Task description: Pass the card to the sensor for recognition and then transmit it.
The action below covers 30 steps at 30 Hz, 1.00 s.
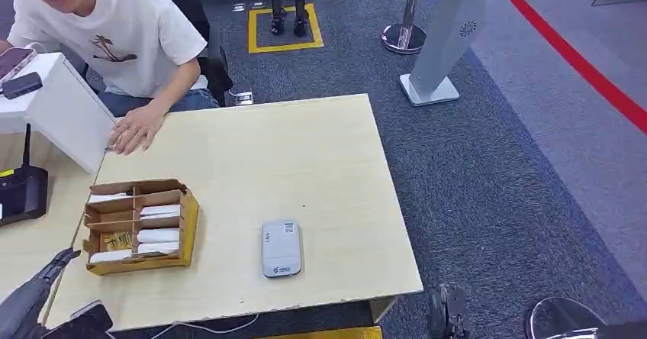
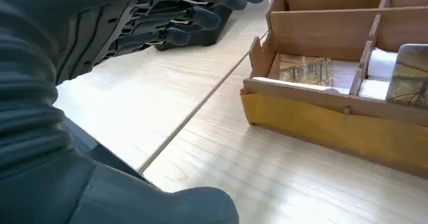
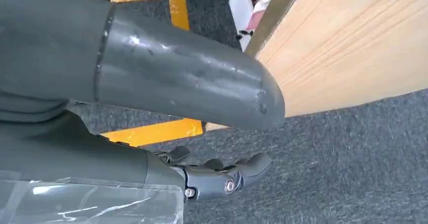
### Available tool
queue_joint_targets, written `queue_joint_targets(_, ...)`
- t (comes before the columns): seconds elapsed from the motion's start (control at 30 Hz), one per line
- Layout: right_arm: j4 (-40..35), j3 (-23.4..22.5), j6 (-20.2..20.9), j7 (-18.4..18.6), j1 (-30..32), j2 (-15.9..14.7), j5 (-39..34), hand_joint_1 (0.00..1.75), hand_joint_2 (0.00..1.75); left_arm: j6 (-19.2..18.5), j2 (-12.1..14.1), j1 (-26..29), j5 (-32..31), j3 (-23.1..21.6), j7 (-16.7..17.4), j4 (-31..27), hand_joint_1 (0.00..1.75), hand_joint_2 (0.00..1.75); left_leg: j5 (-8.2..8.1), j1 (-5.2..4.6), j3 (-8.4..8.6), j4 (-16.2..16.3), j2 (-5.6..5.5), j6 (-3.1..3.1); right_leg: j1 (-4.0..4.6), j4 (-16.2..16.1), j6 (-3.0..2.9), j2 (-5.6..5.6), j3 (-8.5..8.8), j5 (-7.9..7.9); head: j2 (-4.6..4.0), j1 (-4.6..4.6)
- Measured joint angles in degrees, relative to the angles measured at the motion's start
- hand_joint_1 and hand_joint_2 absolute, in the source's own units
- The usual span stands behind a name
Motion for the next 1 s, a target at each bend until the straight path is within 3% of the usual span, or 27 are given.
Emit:
queue_joint_targets(0.43,-1.0,0.1,-0.6,0.6,-0.8,0.0,1.5,0.00,0.00,-5.6,5.3,-8.1,2.9,-3.0,-0.7,6.1,0.00,1.75,0.04,0.01,0.01,0.0,-0.02,0.00,0.00,0.0,0.00,-0.03,0.01,0.02,0.00,-0.02)
queue_joint_targets(1.0,-1.2,0.1,-0.5,1.0,-1.1,0.7,1.6,0.00,0.00,-8.2,8.5,-15.2,4.2,-6.3,-1.0,10.4,0.00,1.75,0.04,0.01,0.00,0.0,-0.02,-0.01,0.00,0.0,0.00,-0.02,0.00,0.02,0.00,0.00)
